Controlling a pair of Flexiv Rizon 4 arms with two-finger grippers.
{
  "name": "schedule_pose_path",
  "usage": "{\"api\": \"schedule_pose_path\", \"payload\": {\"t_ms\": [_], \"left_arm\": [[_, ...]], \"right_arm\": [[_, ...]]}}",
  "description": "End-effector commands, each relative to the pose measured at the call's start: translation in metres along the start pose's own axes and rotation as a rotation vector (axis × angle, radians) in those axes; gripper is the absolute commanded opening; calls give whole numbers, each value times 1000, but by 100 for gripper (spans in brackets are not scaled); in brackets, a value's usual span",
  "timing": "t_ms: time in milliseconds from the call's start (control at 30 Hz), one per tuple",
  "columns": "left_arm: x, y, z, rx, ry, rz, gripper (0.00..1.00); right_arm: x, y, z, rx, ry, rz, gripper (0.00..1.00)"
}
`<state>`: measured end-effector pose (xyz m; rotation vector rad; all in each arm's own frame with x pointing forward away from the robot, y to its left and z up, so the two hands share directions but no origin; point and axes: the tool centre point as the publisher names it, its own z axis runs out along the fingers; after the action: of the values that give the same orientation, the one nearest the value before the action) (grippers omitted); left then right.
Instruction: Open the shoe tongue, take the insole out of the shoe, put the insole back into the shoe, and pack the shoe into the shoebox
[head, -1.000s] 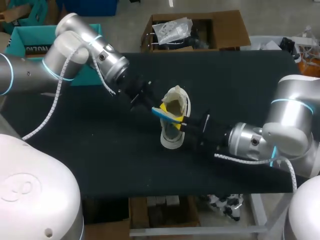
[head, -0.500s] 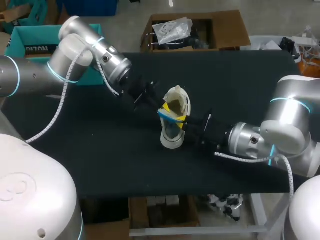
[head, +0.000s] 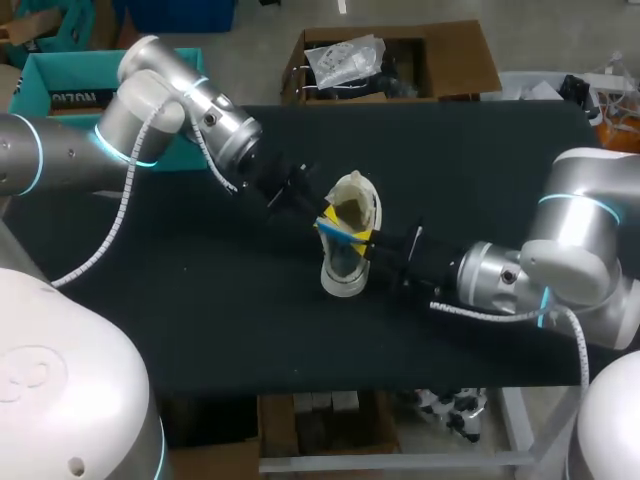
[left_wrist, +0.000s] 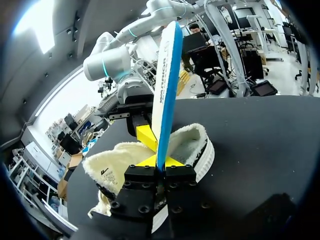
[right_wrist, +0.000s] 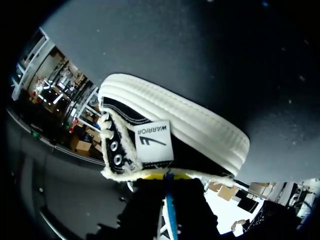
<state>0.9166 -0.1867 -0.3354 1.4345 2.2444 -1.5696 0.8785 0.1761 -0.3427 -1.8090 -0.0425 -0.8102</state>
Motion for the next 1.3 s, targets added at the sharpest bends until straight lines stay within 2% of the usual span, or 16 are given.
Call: {"api": "schedule_pose_path", "payload": {"t_ms": [33, 1000, 1300], "left_arm": [[1, -2, 4, 3, -10, 1, 0], [1, -2, 4, 3, -10, 1, 0], [-5, -5, 9, -4, -4, 67, 0]], "right_arm": [[2, 3, 3, 11, -4, 3, 0], [2, 3, 3, 17, -8, 8, 0], [0, 6, 1, -2, 37, -49, 0]]}}
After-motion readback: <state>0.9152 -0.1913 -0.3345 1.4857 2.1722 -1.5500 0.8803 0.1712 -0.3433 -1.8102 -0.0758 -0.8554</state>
